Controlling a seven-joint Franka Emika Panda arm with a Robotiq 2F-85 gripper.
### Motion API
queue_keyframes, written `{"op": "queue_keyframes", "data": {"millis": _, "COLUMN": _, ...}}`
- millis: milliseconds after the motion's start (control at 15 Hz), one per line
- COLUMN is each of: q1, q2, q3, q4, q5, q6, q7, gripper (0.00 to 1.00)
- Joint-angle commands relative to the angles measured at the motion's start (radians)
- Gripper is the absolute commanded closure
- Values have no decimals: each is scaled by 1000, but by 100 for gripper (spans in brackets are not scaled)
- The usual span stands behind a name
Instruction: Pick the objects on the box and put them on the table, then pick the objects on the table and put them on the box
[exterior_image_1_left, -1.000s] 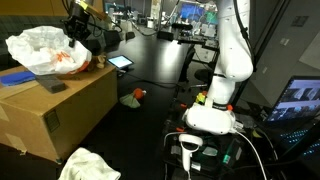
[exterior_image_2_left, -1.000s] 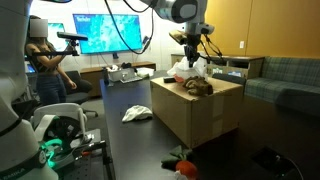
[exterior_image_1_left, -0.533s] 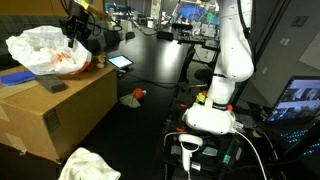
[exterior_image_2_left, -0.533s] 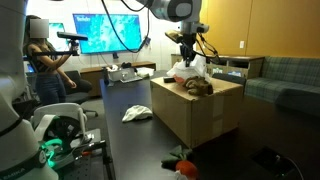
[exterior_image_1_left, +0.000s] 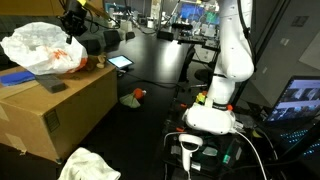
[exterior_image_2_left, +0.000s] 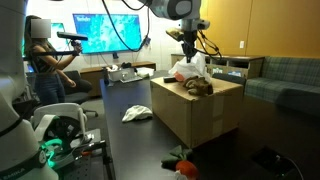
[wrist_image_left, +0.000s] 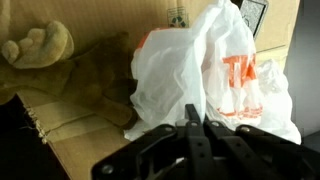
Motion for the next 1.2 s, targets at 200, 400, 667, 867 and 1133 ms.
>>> {"op": "queue_keyframes", "data": {"millis": 200, "q1": 9, "q2": 37, "q3": -8, "q4": 75, "q5": 45, "q6": 92, "q7": 42, "gripper": 100}}
{"op": "queue_keyframes", "data": {"millis": 400, "q1": 15, "q2": 88, "q3": -11, "q4": 132, "q5": 40, "q6": 95, "q7": 79, "gripper": 100}}
{"op": "queue_keyframes", "data": {"millis": 667, "q1": 22, "q2": 164, "q3": -16, "q4": 220, "q5": 28, "q6": 61, "q7": 129, "gripper": 100}}
{"op": "queue_keyframes", "data": {"millis": 867, "q1": 25, "q2": 203, "q3": -15, "q4": 262, "q5": 27, "q6": 44, "q7": 141, "gripper": 98}}
{"op": "queue_keyframes", "data": {"millis": 1133, "q1": 25, "q2": 190, "q3": -20, "q4": 263, "q5": 18, "q6": 27, "q7": 146, "gripper": 61}}
